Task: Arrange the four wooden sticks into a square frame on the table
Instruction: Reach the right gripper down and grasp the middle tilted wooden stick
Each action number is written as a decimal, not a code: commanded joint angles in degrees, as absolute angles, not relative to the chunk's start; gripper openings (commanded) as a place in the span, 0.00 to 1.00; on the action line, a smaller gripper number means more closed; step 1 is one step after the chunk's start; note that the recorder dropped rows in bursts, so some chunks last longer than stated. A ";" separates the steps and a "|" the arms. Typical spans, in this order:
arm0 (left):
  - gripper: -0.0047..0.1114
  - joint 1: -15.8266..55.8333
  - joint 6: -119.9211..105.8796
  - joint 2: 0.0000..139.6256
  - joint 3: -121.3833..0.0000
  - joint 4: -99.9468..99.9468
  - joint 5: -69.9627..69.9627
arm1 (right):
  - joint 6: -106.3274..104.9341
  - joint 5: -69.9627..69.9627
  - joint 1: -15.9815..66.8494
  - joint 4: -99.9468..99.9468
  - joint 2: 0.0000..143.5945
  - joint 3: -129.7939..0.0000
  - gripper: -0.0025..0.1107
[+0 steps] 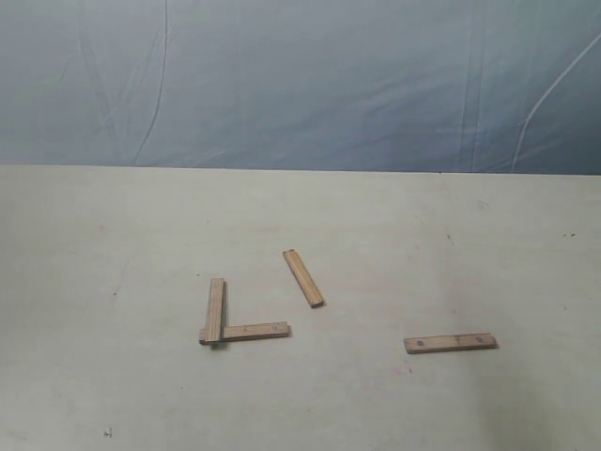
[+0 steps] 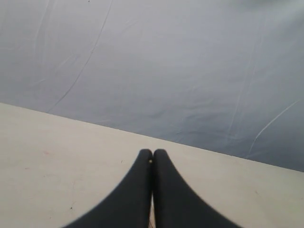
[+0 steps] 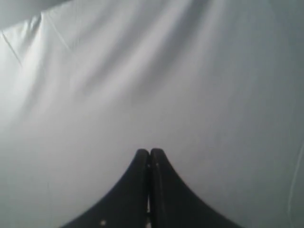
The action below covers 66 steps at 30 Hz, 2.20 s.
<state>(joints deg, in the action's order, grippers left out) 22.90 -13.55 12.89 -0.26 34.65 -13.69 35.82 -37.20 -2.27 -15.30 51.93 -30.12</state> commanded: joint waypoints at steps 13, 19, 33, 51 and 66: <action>0.04 23.76 -14.10 12.36 0.00 35.11 -13.07 | 33.30 28.46 18.29 -35.86 96.88 -72.68 0.01; 0.04 23.74 -14.10 12.36 0.00 34.98 -13.07 | 1.08 47.41 22.42 -6.28 103.90 -85.76 0.01; 0.04 18.06 -14.10 10.33 0.00 1.98 1.20 | -7.50 48.61 30.37 5.11 112.35 -88.46 0.50; 0.04 9.82 -14.10 0.00 0.00 3.68 13.50 | -4.26 54.05 34.91 5.45 131.39 -107.73 0.56; 0.04 9.82 -14.10 0.00 0.00 3.68 13.67 | 0.30 55.16 34.91 0.00 141.49 -118.13 0.49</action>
<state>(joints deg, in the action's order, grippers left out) 10.08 -14.16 0.35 -0.12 3.12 13.36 0.00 54.56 34.92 0.75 141.14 -117.29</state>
